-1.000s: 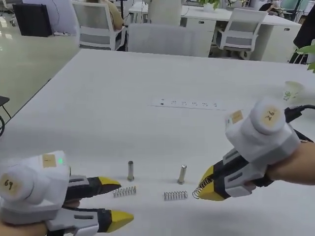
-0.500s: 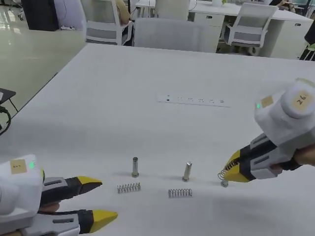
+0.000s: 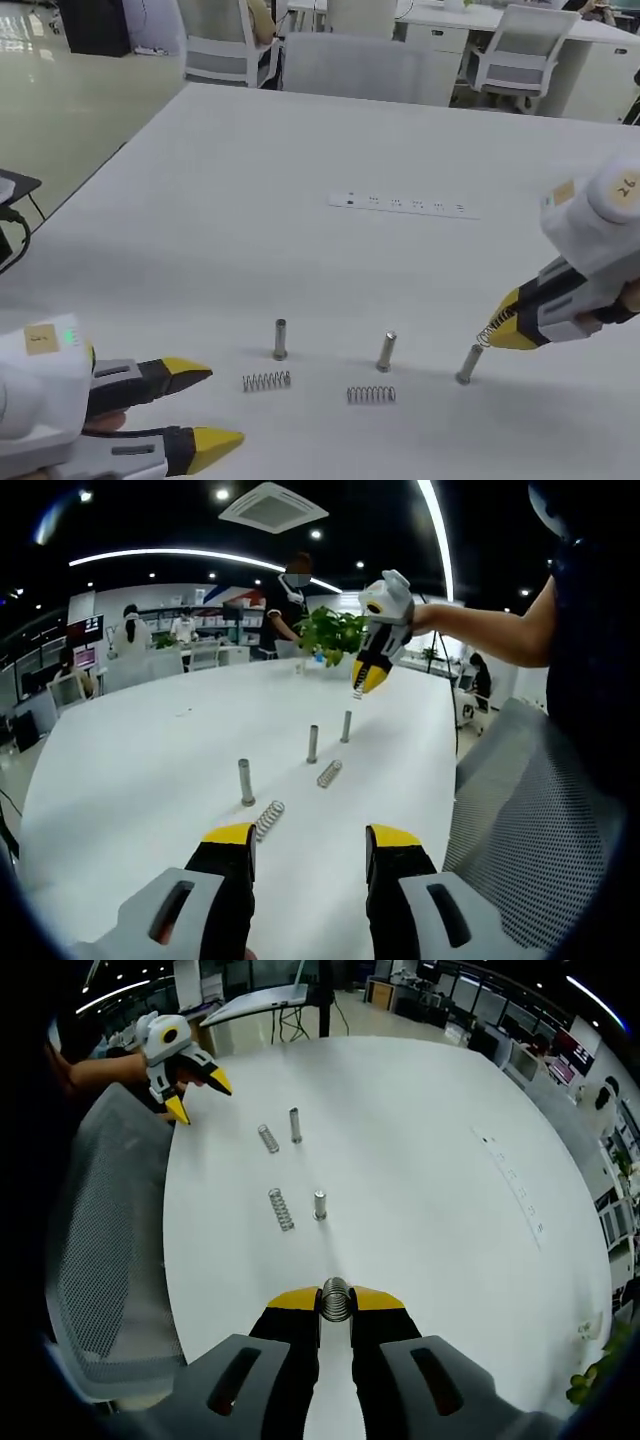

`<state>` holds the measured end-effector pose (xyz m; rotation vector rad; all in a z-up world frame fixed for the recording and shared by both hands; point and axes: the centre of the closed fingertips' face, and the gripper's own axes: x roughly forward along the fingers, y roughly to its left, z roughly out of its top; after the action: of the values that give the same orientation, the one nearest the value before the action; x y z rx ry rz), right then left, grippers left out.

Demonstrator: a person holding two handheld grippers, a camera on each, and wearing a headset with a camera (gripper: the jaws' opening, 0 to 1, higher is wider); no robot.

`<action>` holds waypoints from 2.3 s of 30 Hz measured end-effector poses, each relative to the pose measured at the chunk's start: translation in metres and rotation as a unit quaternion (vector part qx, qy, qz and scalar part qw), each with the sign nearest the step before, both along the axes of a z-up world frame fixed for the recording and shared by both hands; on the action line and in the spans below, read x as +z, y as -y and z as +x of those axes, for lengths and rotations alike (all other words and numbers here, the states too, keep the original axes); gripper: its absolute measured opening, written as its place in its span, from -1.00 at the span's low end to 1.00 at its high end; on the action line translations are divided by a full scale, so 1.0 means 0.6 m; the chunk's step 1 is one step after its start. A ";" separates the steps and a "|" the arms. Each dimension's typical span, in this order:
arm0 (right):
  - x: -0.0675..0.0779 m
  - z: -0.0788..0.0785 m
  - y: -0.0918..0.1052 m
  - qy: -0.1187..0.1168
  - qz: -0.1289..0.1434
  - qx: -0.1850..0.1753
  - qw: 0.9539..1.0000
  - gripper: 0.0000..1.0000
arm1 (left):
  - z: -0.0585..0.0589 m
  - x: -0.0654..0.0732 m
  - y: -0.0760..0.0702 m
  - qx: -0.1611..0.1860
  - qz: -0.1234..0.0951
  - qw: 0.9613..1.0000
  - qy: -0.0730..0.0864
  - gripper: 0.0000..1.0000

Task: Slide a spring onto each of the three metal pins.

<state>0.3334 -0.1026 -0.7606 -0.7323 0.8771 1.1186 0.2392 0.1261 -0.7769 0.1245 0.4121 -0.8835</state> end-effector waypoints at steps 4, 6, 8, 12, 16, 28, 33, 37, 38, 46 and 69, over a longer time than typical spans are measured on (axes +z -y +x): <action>-0.016 0.007 0.005 -0.007 -0.019 0.004 1.000 -0.83 | -0.002 -0.001 0.000 0.000 0.000 1.000 0.000 -0.25; -0.022 0.008 0.005 -0.009 -0.025 0.006 1.000 -0.83 | -0.002 -0.002 -0.001 0.001 0.001 1.000 -0.001 -0.25; -0.028 0.010 0.005 -0.012 -0.031 0.008 0.999 -0.83 | -0.002 -0.002 -0.002 0.002 0.000 1.000 -0.001 -0.25; -0.038 0.014 0.007 -0.013 -0.046 0.013 0.999 -0.83 | -0.002 -0.003 -0.004 0.005 0.000 1.000 -0.001 -0.25; -0.042 0.015 0.006 -0.016 -0.049 0.015 0.999 -0.83 | -0.002 -0.005 -0.005 0.007 0.000 1.000 -0.002 -0.25; -0.065 0.017 0.007 -0.027 -0.064 0.020 0.997 -0.83 | 0.003 -0.007 -0.006 0.008 -0.001 1.000 -0.002 -0.26; -0.085 0.017 0.006 -0.033 -0.069 0.020 0.997 -0.83 | 0.003 -0.009 -0.006 0.007 0.000 1.000 -0.003 -0.26; -0.102 0.015 0.005 -0.040 -0.074 0.017 0.996 -0.83 | 0.004 -0.009 -0.005 0.006 0.000 1.000 -0.003 -0.26; -0.107 0.015 0.004 -0.039 -0.075 0.017 0.996 -0.83 | 0.004 -0.009 -0.005 0.006 0.000 1.000 -0.003 -0.26; -0.135 0.022 0.006 -0.033 -0.091 0.015 0.995 -0.83 | 0.003 -0.006 -0.006 0.007 0.002 1.000 -0.002 -0.26; -0.141 0.025 0.004 -0.021 -0.085 0.010 0.996 -0.56 | 0.001 -0.003 -0.010 0.007 0.003 1.000 0.000 -0.26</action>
<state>0.3484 -0.1048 -0.8450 -0.8625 1.0111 1.0889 0.2399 0.1320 -0.7787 0.1270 0.4156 -0.8679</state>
